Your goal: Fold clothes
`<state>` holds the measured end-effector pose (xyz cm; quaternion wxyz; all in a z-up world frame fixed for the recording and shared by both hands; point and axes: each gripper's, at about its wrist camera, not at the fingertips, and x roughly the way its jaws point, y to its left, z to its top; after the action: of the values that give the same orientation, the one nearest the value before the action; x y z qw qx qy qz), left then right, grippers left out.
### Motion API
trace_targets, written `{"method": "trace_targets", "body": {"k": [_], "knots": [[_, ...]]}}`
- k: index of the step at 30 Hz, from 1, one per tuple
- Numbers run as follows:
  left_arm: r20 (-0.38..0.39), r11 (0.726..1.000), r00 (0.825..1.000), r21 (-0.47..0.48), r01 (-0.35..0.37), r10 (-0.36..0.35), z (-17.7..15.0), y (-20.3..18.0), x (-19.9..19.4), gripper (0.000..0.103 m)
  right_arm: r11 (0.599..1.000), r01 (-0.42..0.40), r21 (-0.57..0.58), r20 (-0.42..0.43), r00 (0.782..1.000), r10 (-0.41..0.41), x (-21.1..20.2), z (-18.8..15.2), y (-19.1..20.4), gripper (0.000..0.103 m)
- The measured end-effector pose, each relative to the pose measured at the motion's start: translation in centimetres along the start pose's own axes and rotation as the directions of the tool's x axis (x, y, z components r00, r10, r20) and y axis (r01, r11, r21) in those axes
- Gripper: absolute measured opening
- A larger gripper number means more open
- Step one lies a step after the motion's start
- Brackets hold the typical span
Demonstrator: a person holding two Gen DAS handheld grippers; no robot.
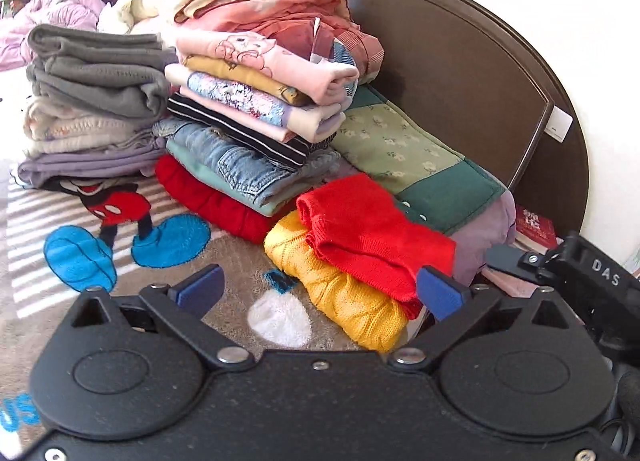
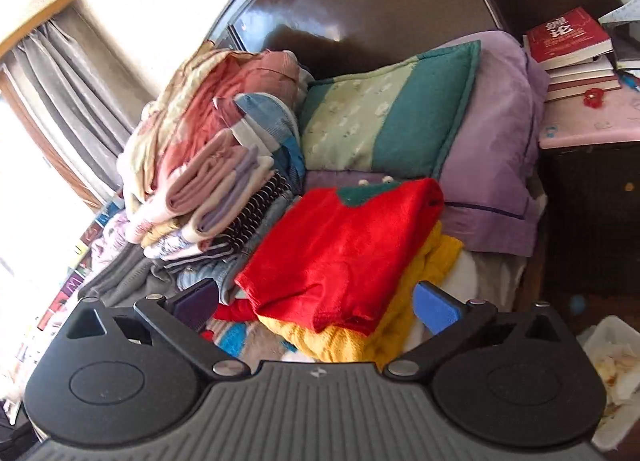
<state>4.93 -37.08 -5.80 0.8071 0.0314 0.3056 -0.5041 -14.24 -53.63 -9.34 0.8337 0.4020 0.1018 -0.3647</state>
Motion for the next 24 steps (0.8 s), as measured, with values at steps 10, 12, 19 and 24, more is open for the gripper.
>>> {"method": "trace_targets", "body": {"k": [10,12,19,24], "knots": [[-0.021,0.994,0.998,0.097,-0.054,0.056,1.3,-4.2,-1.5,0.103,0.985,0.123,-0.121,-0.045,0.991,-0.129,-2.8,0.4,0.5,0.103],[-0.028,0.994,0.998,0.097,-0.051,0.054,1.3,-4.6,-1.1,0.103,0.978,0.146,-0.151,-0.038,0.987,-0.153,-3.1,0.8,0.8,0.103],[-0.041,0.986,0.994,0.133,-0.096,0.102,0.8,-5.5,-0.4,0.103,0.963,0.186,-0.194,-0.027,0.981,-0.194,-3.5,1.4,1.0,0.103],[-0.049,0.98,0.989,0.151,-0.133,0.141,0.6,-5.6,-0.4,0.103,0.955,0.19,-0.226,-0.021,0.98,-0.2,-3.6,1.4,1.5,0.103]]}}
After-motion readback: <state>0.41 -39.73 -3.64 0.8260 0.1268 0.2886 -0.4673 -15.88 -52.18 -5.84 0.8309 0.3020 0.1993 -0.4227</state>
